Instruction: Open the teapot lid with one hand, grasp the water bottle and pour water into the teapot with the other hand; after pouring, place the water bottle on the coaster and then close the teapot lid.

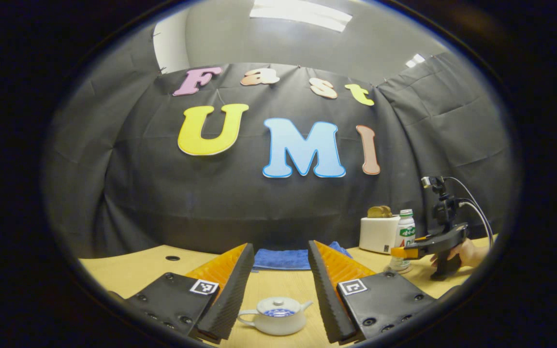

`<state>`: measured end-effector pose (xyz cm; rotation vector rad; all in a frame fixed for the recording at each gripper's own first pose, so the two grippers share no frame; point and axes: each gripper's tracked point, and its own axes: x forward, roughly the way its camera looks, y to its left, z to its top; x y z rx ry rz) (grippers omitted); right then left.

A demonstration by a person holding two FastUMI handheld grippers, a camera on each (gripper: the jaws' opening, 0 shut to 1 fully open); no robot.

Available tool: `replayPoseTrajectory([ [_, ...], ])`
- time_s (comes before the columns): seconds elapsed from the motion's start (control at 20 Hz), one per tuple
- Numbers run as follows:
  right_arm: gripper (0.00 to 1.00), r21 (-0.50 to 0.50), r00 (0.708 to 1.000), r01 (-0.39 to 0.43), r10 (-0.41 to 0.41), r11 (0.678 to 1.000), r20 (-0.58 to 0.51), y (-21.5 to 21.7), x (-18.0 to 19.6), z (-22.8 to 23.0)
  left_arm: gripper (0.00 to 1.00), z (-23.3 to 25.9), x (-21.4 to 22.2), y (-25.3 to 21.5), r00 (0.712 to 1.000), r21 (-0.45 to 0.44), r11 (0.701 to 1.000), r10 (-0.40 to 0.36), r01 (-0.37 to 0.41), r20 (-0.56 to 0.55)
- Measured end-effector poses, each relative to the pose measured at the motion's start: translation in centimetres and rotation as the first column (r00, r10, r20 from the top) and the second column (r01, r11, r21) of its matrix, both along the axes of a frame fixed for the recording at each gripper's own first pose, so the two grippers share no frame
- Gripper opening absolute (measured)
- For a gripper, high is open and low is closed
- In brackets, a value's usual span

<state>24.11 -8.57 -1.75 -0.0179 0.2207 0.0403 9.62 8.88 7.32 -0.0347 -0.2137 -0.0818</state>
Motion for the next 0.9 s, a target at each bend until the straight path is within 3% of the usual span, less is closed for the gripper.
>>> replayPoseTrajectory([
  [0.1,0.83,0.0,1.0,0.008,-0.008,1.0,0.003,-0.3,-0.2,0.1,0.75,0.0,0.0,-0.1,1.0,-0.003,1.0,-0.005,0.005,-0.003],
  [0.15,0.94,0.004,1.0,0.007,-0.007,1.0,0.017,-0.2,-0.3,0.5,0.75,0.0,0.0,-0.2,1.0,-0.003,1.0,-0.007,0.007,-0.003],
  [0.2,0.97,0.013,0.999,0.006,-0.006,1.0,0.033,-0.2,-0.5,1.1,0.75,0.0,0.0,-0.2,1.0,-0.003,1.0,-0.009,0.009,-0.003],
  [0.45,0.97,0.028,0.996,0.018,-0.021,0.999,0.091,-0.8,-2.4,3.8,0.75,-0.1,0.0,-0.3,1.0,0.0,1.0,-0.013,0.013,-0.005],
  [0.65,0.97,0.071,0.988,0.045,-0.055,0.996,0.146,-1.1,-6.5,7.4,0.75,-0.2,-0.4,-2.2,0.998,-0.025,0.998,-0.06,0.059,-0.027],
  [0.8,0.97,0.06,0.981,0.061,-0.071,0.996,0.181,-0.6,-10.9,8.9,1.0,-0.3,-1.4,-4.4,0.995,-0.006,0.997,-0.076,0.076,-0.061],
  [0.9,0.97,0.053,0.985,0.05,-0.058,0.997,0.164,0.5,-14.2,8.2,1.0,-1.1,-2.5,-5.7,0.992,-0.011,0.997,-0.073,0.072,-0.103],
])
